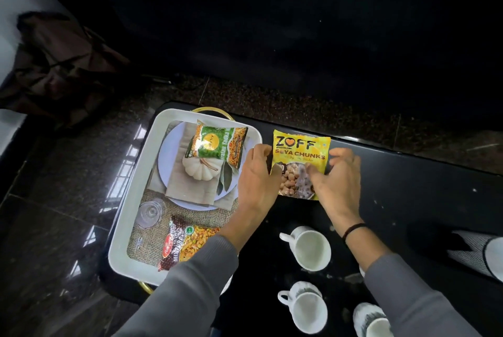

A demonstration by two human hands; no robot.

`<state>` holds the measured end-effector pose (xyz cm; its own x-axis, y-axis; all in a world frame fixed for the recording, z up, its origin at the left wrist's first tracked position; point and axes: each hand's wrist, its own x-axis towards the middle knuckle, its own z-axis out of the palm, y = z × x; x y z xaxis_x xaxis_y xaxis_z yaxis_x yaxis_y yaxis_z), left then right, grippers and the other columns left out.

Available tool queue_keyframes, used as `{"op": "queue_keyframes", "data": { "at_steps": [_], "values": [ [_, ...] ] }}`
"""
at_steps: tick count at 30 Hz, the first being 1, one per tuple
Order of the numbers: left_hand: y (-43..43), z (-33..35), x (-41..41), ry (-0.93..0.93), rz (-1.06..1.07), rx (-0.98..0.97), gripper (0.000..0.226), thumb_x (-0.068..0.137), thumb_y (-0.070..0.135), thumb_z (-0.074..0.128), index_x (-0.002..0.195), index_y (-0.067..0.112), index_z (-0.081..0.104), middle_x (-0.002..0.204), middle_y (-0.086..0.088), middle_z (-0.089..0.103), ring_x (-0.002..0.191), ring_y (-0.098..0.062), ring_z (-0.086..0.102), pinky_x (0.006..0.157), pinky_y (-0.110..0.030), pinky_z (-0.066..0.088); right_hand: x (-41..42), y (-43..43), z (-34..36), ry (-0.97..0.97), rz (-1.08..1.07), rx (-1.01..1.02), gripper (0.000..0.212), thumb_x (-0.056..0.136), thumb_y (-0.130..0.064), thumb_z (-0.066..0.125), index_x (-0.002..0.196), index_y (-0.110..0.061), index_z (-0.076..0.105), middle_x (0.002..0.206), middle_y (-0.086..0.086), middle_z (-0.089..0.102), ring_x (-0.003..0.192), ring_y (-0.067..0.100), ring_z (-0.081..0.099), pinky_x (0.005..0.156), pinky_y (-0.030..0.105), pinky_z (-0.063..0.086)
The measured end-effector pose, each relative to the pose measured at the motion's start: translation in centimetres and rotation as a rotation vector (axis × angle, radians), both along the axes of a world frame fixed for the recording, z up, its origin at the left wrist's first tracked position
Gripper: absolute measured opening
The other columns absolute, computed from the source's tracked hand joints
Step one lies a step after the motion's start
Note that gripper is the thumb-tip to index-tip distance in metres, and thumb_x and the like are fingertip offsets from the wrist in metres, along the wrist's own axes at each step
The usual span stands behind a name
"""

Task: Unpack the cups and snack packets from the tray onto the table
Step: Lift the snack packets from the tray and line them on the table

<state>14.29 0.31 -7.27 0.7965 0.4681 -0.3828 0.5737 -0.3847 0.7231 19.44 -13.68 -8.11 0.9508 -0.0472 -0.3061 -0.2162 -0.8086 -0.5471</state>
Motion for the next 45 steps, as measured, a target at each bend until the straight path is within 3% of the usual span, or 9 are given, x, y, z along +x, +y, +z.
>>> {"op": "queue_keyframes", "data": {
  "at_steps": [8, 13, 18, 22, 26, 30, 36, 40, 45],
  "values": [
    [6.2, -1.0, -1.5, 0.135, 0.644, -0.473, 0.026, 0.098, 0.019, 0.062, 0.105, -0.006, 0.062, 0.084, -0.011, 0.063, 0.073, -0.02, 0.056, 0.074, -0.035, 0.048, 0.4, 8.1, 0.4, -0.012, 0.193, 0.186, 0.037, 0.088, -0.028, 0.079, 0.115, -0.017, 0.057, 0.116, 0.0, 0.062, 0.095, 0.019, 0.066, 0.076, 0.028, 0.053],
    [8.8, -1.5, -1.8, 0.106, 0.833, -0.713, 0.04, 0.096, 0.042, 0.067, 0.115, 0.006, 0.062, 0.107, -0.01, 0.07, 0.105, -0.025, 0.069, 0.102, -0.045, 0.054, 0.3, 13.2, -0.5, 0.036, 0.345, 0.26, 0.041, 0.095, -0.037, 0.07, 0.128, -0.016, 0.059, 0.126, 0.003, 0.064, 0.109, 0.019, 0.066, 0.09, 0.035, 0.055],
    [9.8, -1.7, -1.3, -0.055, 0.893, -0.763, 0.02, 0.098, 0.03, 0.068, 0.095, 0.013, 0.058, 0.078, -0.003, 0.061, 0.072, -0.014, 0.063, 0.082, -0.042, 0.061, 0.3, 14.9, -1.2, 0.105, 0.296, 0.317, 0.033, 0.093, -0.042, 0.072, 0.12, -0.025, 0.061, 0.098, -0.013, 0.066, 0.086, 0.002, 0.067, 0.079, 0.023, 0.057],
    [10.8, -2.0, -1.5, -0.034, 0.851, -0.834, 0.018, 0.094, 0.024, 0.074, 0.092, 0.017, 0.057, 0.077, -0.002, 0.064, 0.067, -0.013, 0.059, 0.079, -0.036, 0.06, -0.2, 14.4, -2.0, 0.141, 0.249, 0.327, 0.047, 0.087, -0.042, 0.079, 0.123, -0.028, 0.053, 0.086, -0.022, 0.063, 0.08, -0.009, 0.066, 0.061, 0.004, 0.046],
    [11.7, -2.6, -2.4, -0.013, 0.779, -0.904, 0.032, 0.092, 0.022, 0.076, 0.103, 0.013, 0.048, 0.092, -0.01, 0.059, 0.072, -0.017, 0.06, 0.09, -0.038, 0.059, 0.1, 13.7, -2.3, 0.281, 0.199, 0.462, 0.075, 0.082, -0.041, 0.084, 0.145, -0.026, 0.046, 0.101, -0.004, 0.074, 0.098, 0.017, 0.074, 0.088, 0.03, 0.059],
    [12.1, -2.3, -3.4, -0.032, 0.696, -0.963, 0.042, 0.09, 0.021, 0.078, 0.124, 0.009, 0.055, 0.114, -0.014, 0.068, 0.103, -0.027, 0.068, 0.095, -0.043, 0.06, 0.4, 12.7, -2.3, 0.383, 0.188, 0.608, 0.057, 0.079, -0.054, 0.082, 0.126, -0.028, 0.063, 0.101, 0.003, 0.076, 0.082, 0.014, 0.077, 0.067, 0.018, 0.06],
    [12.2, -1.0, -4.2, -0.187, 0.312, -0.766, 0.042, 0.086, 0.007, 0.079, 0.121, 0.02, 0.057, 0.113, -0.002, 0.076, 0.104, -0.02, 0.074, 0.08, -0.027, 0.061, 0.4, 11.0, -1.5, 0.463, 0.181, 0.636, 0.074, 0.054, -0.064, 0.092, 0.109, -0.024, 0.063, 0.109, -0.002, 0.078, 0.105, 0.016, 0.074, 0.102, 0.045, 0.056],
    [12.1, 0.1, -3.6, -0.225, 0.092, -0.643, 0.049, 0.081, 0.006, 0.083, 0.121, 0.014, 0.056, 0.123, -0.009, 0.071, 0.115, -0.021, 0.069, 0.094, -0.033, 0.059, 0.5, 9.0, -0.2, 0.469, 0.203, 0.709, 0.063, 0.064, -0.037, 0.097, 0.116, -0.021, 0.065, 0.106, -0.008, 0.08, 0.102, 0.005, 0.074, 0.089, 0.02, 0.055],
    [9.6, 1.4, -2.2, -0.106, 0.048, -0.663, 0.052, 0.083, 0.026, 0.082, 0.127, 0.012, 0.059, 0.108, -0.001, 0.078, 0.082, -0.01, 0.078, 0.063, -0.025, 0.061, 0.8, 5.7, 1.4, 0.452, 0.181, 0.723, 0.046, 0.073, -0.054, 0.087, 0.108, -0.026, 0.076, 0.102, -0.012, 0.081, 0.097, 0.0, 0.074, 0.091, 0.023, 0.053]
  ]
}}
